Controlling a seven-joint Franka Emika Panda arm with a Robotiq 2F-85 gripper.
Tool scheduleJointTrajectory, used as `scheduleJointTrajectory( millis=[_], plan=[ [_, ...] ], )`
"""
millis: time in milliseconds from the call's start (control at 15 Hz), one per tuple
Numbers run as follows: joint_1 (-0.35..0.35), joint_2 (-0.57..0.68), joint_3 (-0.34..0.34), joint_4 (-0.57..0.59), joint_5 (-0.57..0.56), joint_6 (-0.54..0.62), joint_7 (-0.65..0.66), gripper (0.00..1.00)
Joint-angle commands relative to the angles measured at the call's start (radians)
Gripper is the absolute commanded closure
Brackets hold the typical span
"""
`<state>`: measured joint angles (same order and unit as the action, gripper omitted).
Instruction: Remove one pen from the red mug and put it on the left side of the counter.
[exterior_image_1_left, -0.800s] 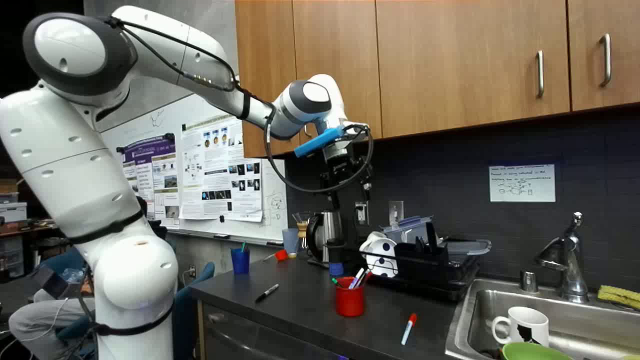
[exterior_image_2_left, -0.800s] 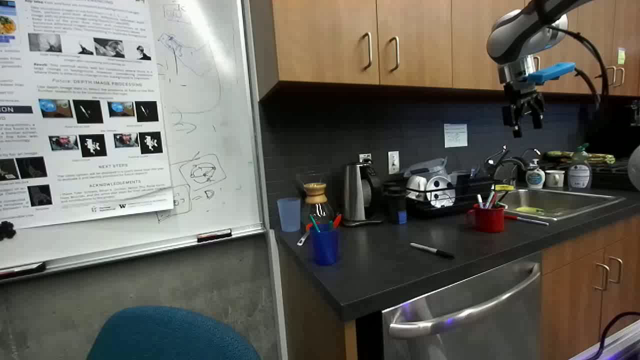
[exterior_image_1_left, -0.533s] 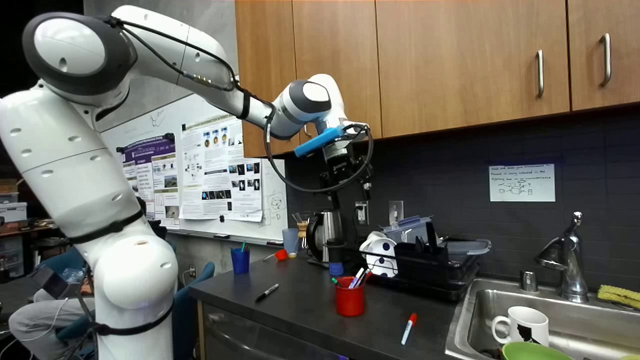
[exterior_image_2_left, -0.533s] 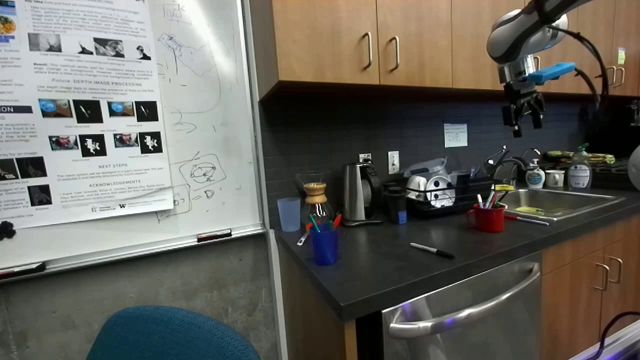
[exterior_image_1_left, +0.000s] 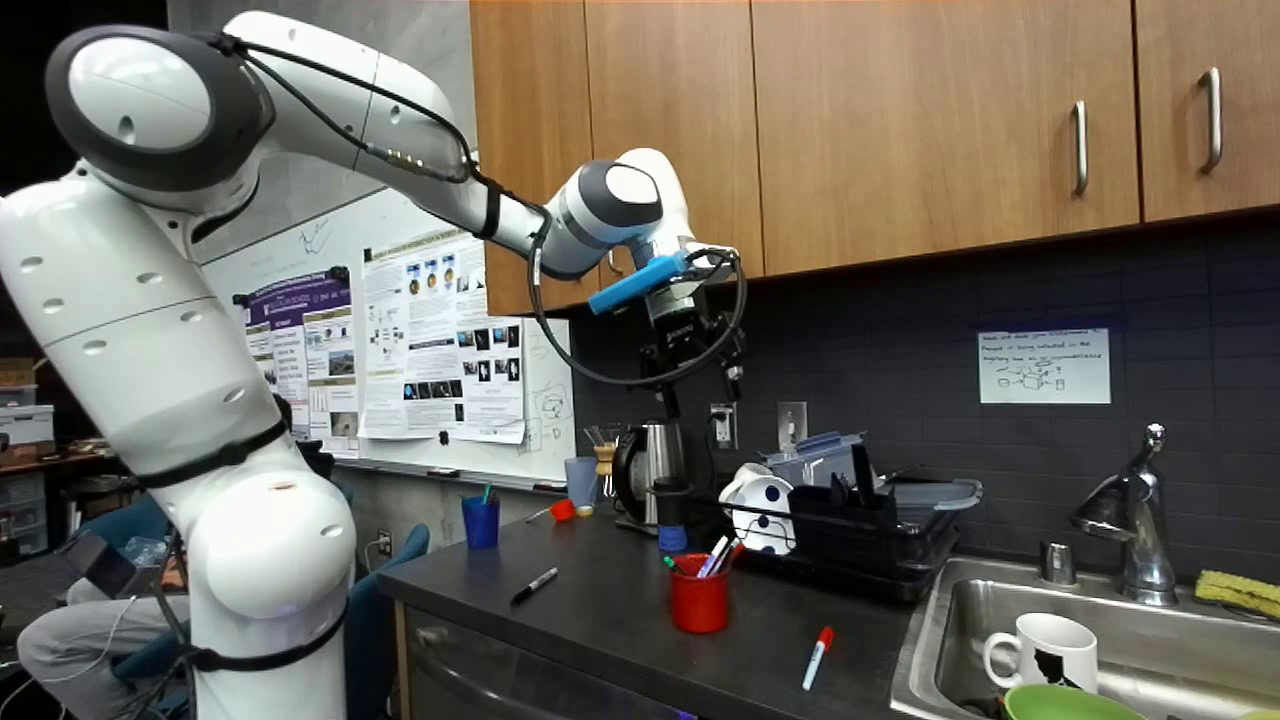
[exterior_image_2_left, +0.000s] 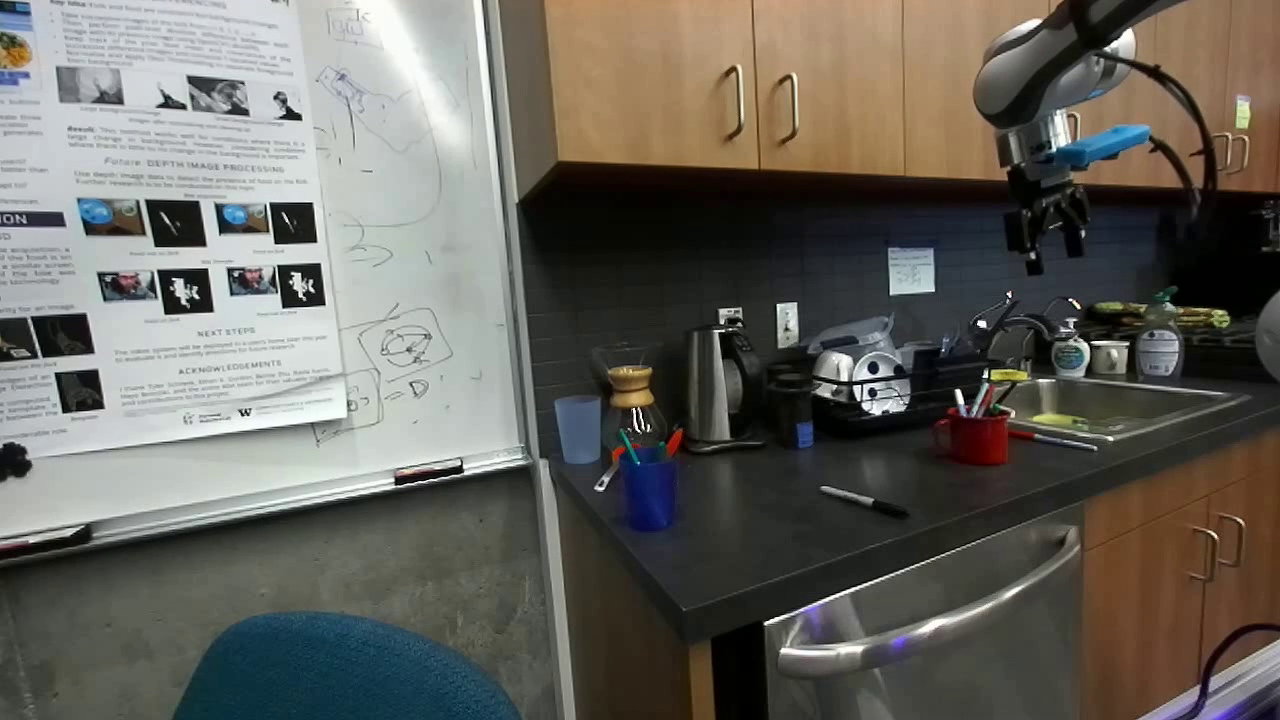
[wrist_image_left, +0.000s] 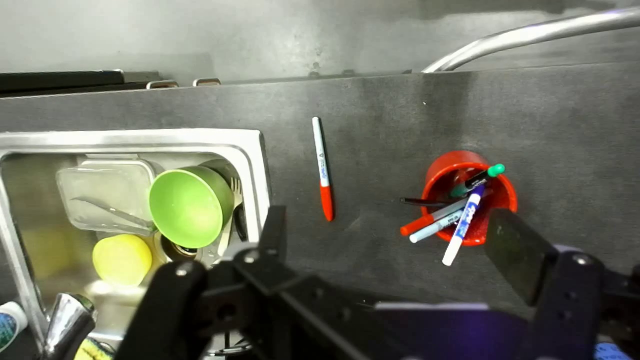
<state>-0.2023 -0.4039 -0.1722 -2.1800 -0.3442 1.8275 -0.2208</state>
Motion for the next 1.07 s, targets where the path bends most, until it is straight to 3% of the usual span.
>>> scheduleJointTrajectory(
  millis=[0, 600, 1000],
  plan=[
    [0.012, 0.0, -0.009, 0.003, -0.003, -0.005, 0.003, 0.0],
    [0.088, 0.0, 0.064, -0.034, 0.087, -0.018, 0.133, 0.0],
    [0.11, 0.005, 0.053, -0.1, 0.232, 0.035, 0.161, 0.0]
  ],
)
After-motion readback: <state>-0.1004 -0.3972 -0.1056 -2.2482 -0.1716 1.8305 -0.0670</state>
